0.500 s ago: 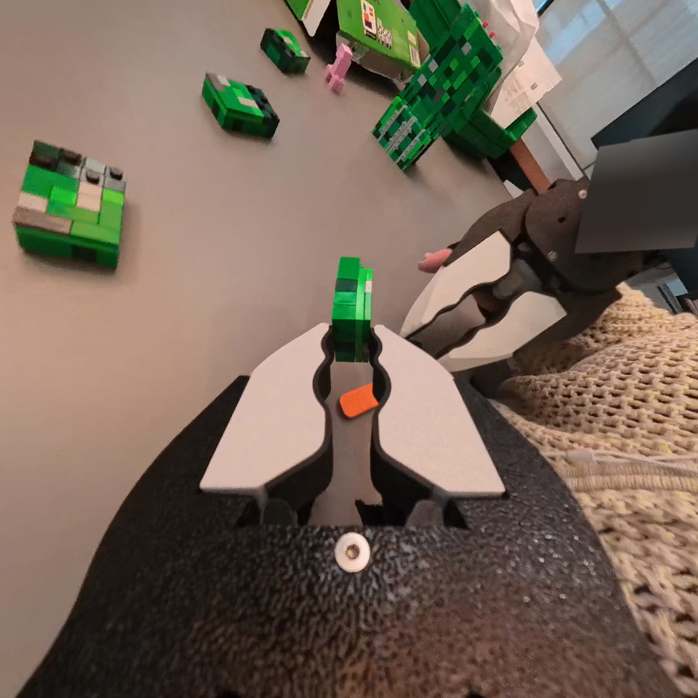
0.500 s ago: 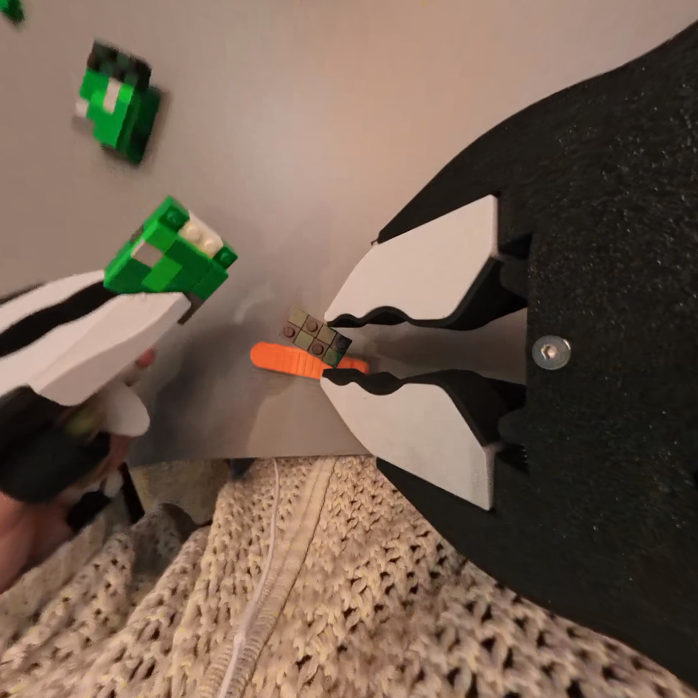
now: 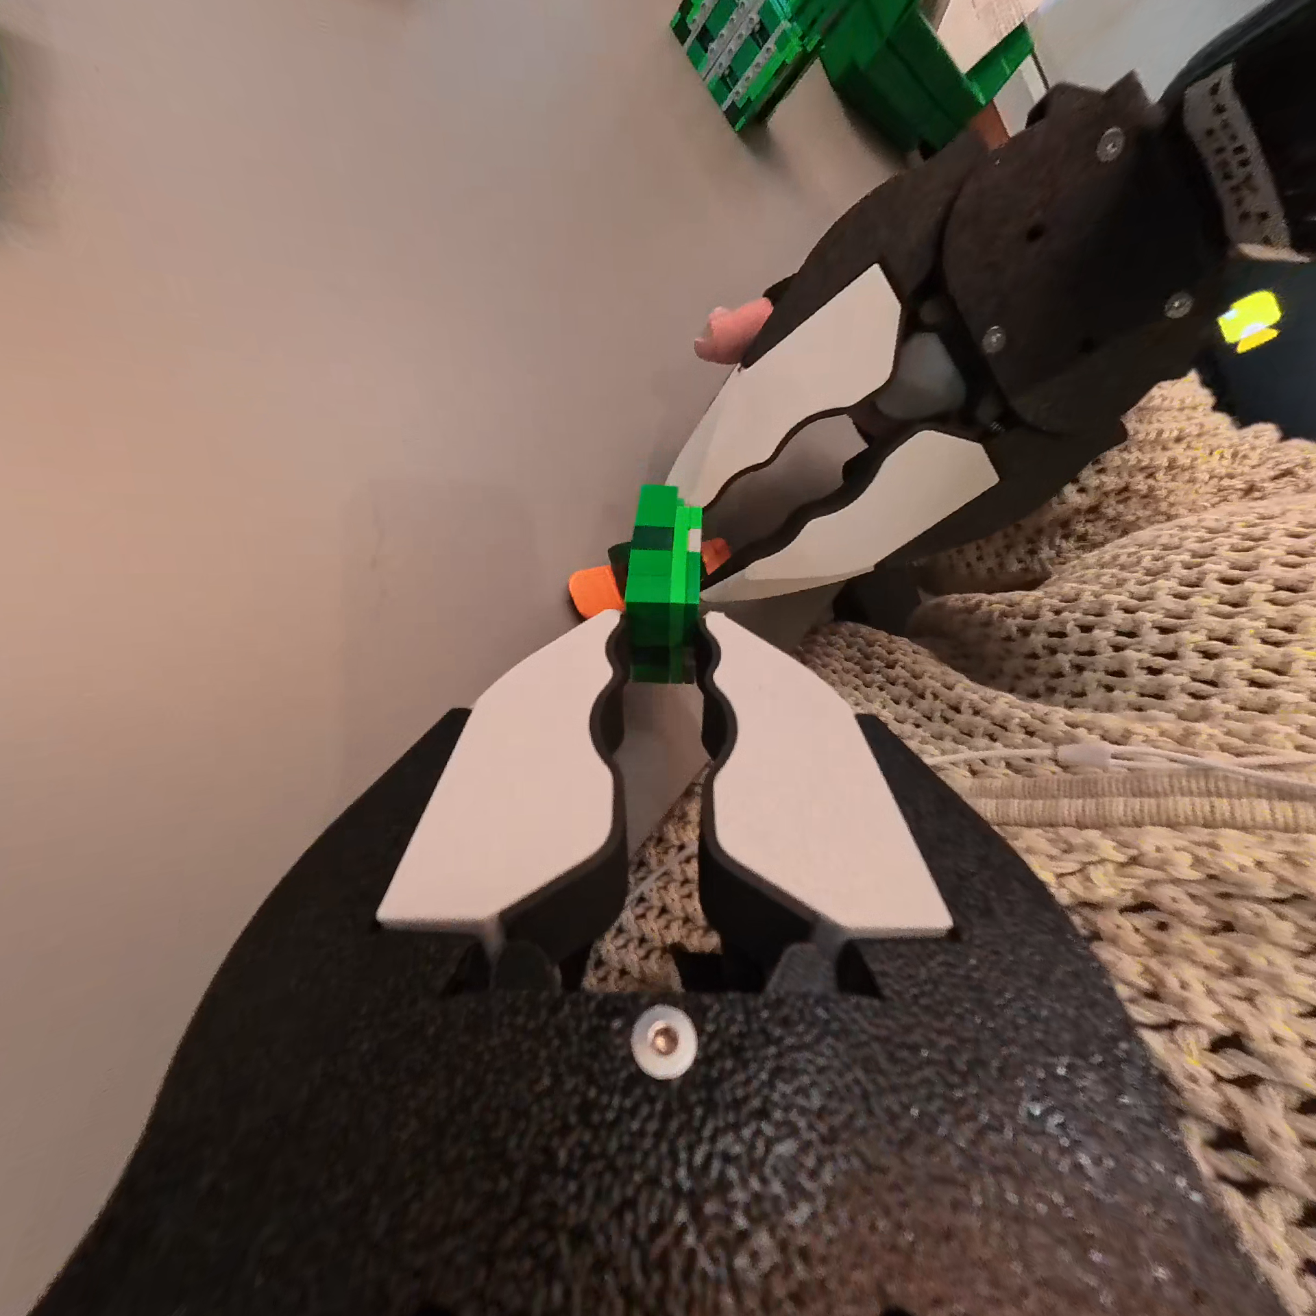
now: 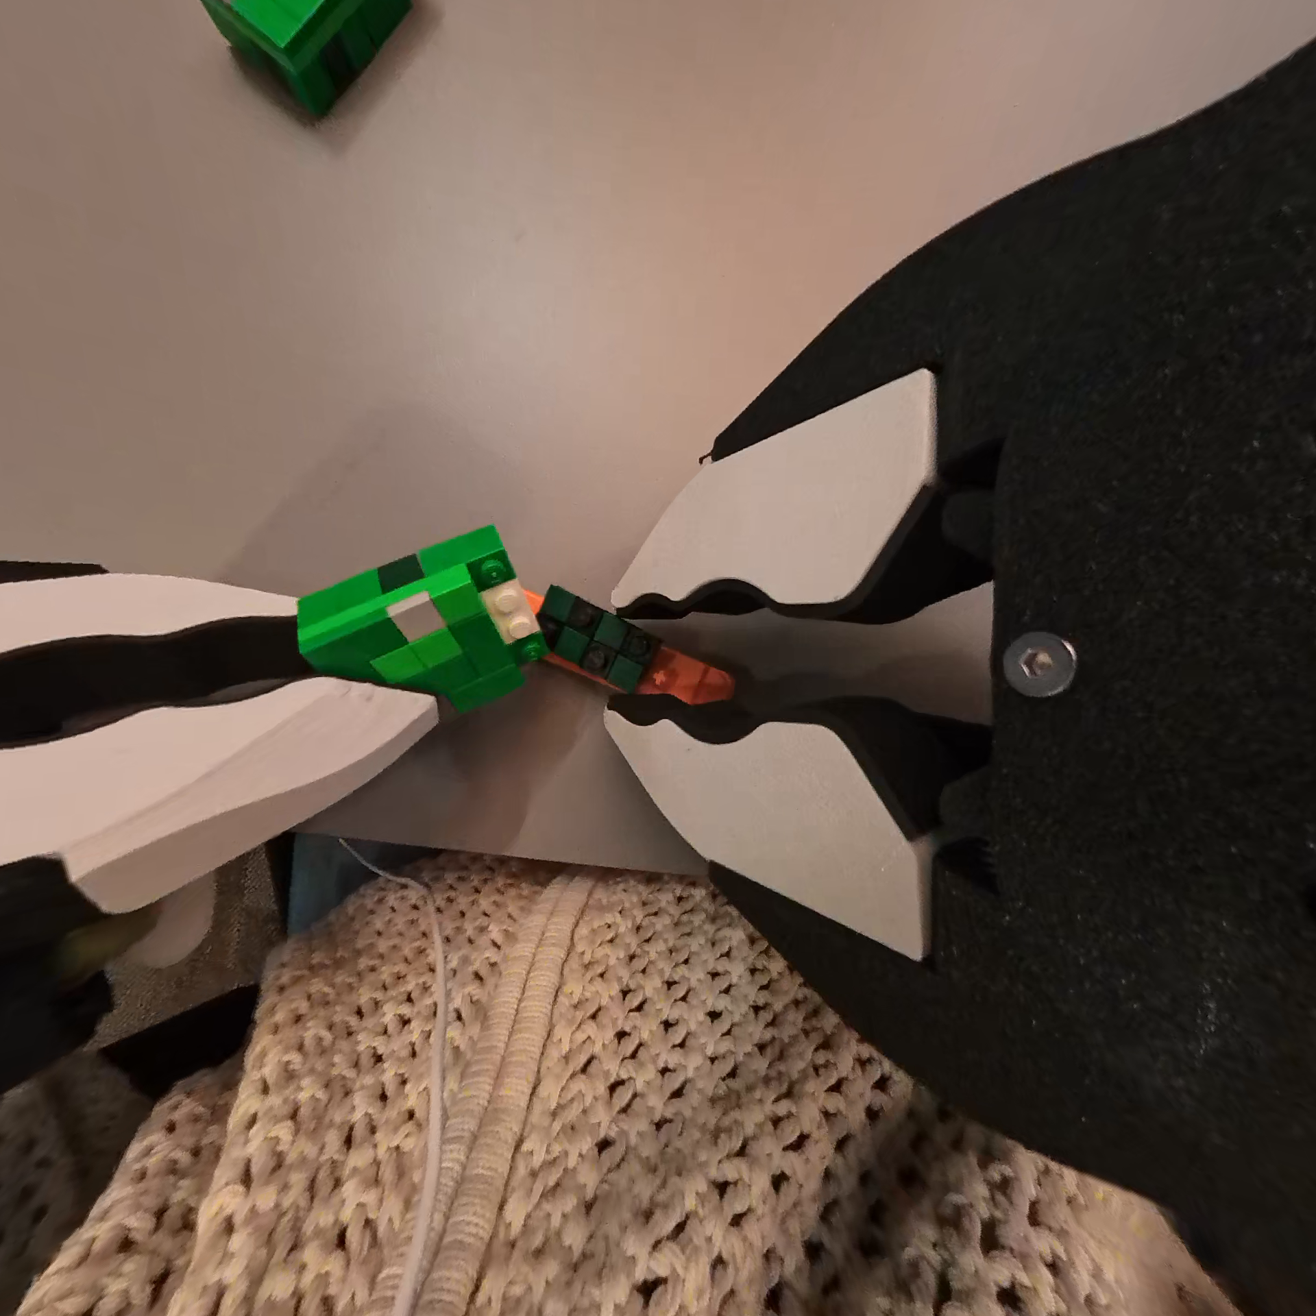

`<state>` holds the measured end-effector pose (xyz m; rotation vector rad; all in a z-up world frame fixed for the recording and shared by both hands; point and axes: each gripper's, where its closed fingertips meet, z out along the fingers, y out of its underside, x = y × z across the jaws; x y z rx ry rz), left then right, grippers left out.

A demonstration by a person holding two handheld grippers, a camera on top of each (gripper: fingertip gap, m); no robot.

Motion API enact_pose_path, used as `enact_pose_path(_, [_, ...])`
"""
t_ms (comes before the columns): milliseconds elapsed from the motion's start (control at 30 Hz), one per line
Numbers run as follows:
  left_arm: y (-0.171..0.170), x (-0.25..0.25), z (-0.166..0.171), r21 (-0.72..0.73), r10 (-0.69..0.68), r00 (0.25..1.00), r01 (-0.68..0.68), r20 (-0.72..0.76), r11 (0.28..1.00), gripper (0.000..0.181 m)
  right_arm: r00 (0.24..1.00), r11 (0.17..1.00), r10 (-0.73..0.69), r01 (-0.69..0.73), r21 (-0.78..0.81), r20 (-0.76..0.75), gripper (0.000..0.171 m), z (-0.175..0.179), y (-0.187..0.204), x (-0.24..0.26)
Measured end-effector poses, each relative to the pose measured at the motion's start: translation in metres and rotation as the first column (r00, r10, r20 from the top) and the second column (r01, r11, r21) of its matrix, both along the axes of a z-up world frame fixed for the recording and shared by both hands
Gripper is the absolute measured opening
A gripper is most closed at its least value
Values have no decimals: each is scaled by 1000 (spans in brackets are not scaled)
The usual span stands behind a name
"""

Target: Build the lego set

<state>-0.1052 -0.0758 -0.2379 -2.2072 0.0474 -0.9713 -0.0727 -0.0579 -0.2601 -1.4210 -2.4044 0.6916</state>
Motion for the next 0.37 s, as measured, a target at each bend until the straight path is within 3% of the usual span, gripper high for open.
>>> enact_pose_path(233, [2, -3, -5, -5, 25, 1000, -25, -18, 1000, 16, 999, 992, -46, 45, -120, -7, 24, 8, 3, 0])
enact_pose_path(367, [4, -2, -7, -9, 19, 1000, -19, -25, 1000, 16, 981, 904, -165, 193, -383, 104, 27, 9, 8, -1])
